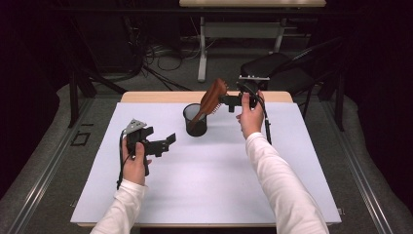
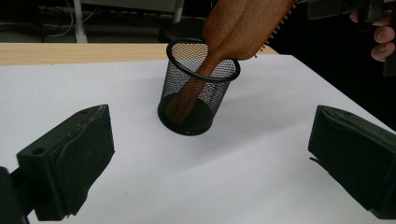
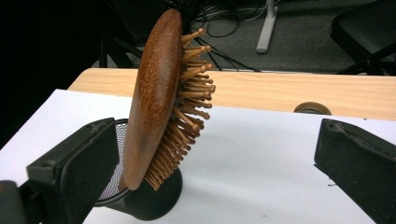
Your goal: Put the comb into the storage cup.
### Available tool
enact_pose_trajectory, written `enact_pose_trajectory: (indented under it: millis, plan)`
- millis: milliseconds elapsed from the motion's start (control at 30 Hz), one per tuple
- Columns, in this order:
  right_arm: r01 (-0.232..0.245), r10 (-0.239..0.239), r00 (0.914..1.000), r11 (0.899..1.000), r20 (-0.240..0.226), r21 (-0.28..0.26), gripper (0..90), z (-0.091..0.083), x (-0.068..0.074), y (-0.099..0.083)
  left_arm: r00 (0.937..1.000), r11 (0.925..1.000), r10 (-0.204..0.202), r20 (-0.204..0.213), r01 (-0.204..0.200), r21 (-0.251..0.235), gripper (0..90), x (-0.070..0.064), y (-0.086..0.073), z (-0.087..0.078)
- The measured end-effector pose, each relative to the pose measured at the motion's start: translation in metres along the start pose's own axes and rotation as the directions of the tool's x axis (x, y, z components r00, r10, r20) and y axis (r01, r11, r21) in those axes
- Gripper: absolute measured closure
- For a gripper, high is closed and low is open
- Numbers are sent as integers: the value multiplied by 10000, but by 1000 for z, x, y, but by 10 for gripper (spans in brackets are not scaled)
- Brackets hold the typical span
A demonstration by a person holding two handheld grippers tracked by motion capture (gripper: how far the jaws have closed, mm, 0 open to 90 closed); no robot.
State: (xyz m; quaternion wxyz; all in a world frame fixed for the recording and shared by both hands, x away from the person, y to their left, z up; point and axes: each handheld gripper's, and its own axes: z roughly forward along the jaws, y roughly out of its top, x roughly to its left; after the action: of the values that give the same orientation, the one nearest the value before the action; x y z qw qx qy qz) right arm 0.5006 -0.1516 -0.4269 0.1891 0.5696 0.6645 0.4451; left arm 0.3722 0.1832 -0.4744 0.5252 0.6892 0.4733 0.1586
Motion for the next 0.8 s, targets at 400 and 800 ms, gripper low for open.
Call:
enact_pose_trajectory:
  millis: [400,800]
  plan:
    - [285,-286,9990,9996,-352,-39,0,-11,10,-4,10000,10000,3,50,-3,60,4,-1,1,1]
    - [556,-547,9957,9984,-744,98,0,-25,19,-11,9999,10000,-5,115,5,42,4,0,2,-3]
